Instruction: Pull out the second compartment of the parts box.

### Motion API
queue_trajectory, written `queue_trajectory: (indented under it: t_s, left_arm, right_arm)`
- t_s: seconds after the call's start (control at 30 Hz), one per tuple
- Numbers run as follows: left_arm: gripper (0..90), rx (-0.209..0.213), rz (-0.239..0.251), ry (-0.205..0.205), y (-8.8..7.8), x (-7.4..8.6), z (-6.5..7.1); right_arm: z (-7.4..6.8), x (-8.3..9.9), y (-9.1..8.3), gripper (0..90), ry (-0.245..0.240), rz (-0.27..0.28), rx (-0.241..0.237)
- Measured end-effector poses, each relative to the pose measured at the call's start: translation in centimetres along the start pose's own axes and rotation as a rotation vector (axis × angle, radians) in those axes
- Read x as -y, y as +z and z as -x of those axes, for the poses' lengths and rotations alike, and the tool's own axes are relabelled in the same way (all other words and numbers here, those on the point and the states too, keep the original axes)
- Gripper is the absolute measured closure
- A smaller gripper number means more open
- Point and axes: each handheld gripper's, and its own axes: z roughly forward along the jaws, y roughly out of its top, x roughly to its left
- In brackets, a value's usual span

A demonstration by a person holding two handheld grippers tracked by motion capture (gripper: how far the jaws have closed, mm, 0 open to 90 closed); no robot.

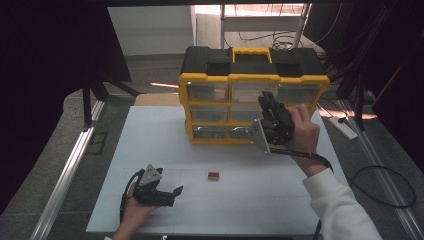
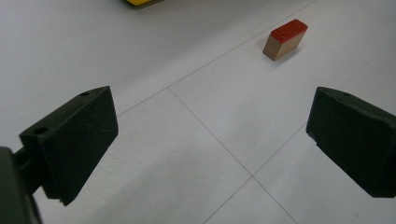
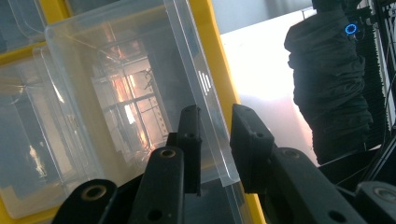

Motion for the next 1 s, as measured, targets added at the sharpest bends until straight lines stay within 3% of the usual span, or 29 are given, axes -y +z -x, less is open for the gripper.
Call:
queue_trajectory:
  t_s: [1.0]
  left_arm:
    - [2.2, 0.001, -0.001, 0.001, 0.0, 0.0, 0.0]
  right_arm:
    - [0.0, -0.1, -1.2, 73.6, 0.000, 0.025, 0.004]
